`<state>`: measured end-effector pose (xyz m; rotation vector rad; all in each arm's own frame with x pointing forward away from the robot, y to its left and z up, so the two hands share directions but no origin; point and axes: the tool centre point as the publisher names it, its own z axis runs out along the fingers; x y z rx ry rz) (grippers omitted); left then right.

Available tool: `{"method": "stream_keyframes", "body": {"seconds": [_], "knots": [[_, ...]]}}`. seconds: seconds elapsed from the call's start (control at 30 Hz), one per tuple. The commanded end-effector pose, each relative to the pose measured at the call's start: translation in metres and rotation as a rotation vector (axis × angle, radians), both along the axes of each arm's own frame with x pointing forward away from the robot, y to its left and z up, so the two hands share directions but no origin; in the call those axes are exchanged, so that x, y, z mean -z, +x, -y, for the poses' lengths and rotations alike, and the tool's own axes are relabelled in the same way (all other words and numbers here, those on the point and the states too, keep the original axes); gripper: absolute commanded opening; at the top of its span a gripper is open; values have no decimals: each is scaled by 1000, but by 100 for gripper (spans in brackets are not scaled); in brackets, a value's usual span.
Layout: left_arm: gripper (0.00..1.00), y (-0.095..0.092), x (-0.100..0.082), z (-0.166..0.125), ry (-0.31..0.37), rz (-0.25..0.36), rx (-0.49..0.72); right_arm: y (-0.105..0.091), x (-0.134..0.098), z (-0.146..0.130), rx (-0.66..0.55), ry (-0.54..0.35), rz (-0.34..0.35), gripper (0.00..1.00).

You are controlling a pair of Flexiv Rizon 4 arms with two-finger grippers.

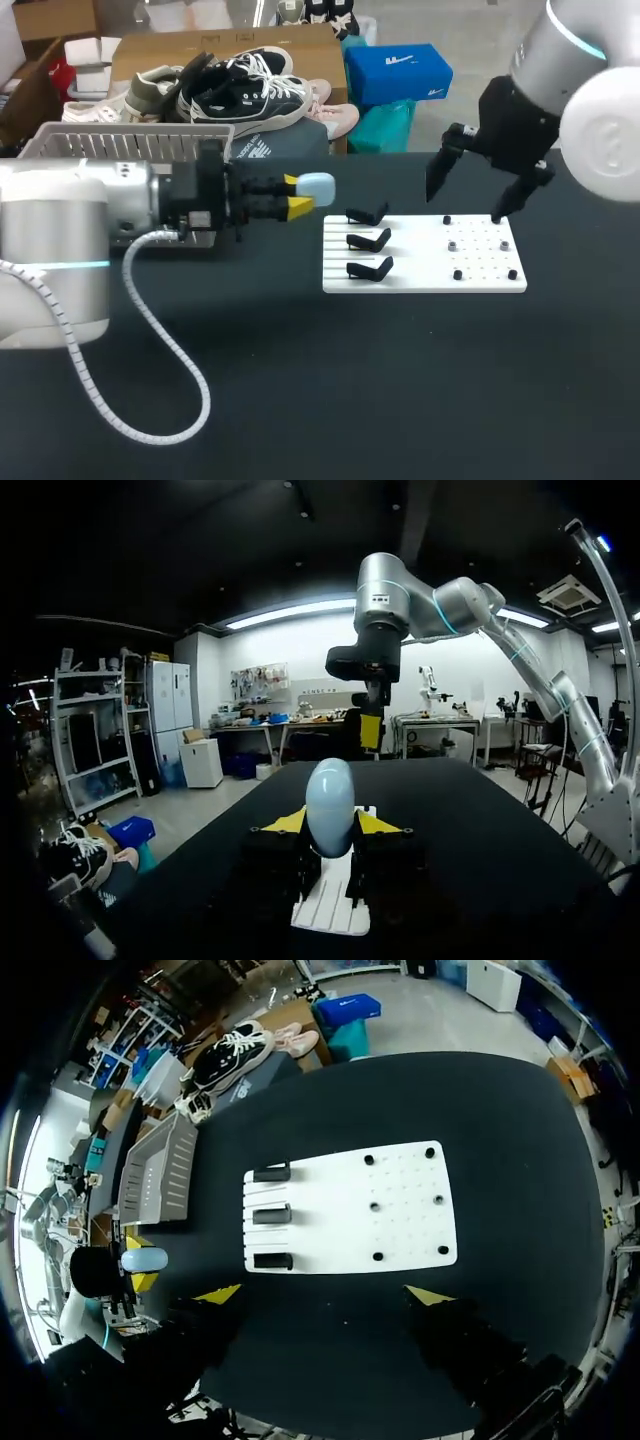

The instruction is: Pick up each earbud case from the left stands, insert the matching earbuds, close the lid, and place the case in the box.

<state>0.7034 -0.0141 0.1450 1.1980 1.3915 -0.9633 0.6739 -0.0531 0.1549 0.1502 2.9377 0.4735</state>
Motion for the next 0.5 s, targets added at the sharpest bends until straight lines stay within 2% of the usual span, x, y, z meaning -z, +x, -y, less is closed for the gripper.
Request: {"method": "stream_keyframes", "body": {"seconds": [0.03, 0.2, 0.37, 0.5], "knots": [[0, -7, -10, -38, 20, -3, -248, -3, 1, 0, 25, -8, 63, 100], [0, 7, -9, -80, 33, -36, -418, -3, 1, 0, 25, -8, 63, 100], [0, 19, -8, -109, 43, -64, -540, -3, 1, 0, 25, -8, 63, 100], [0, 32, -3, -126, 88, -93, -624, -3, 1, 0, 25, -8, 63, 100]]}}
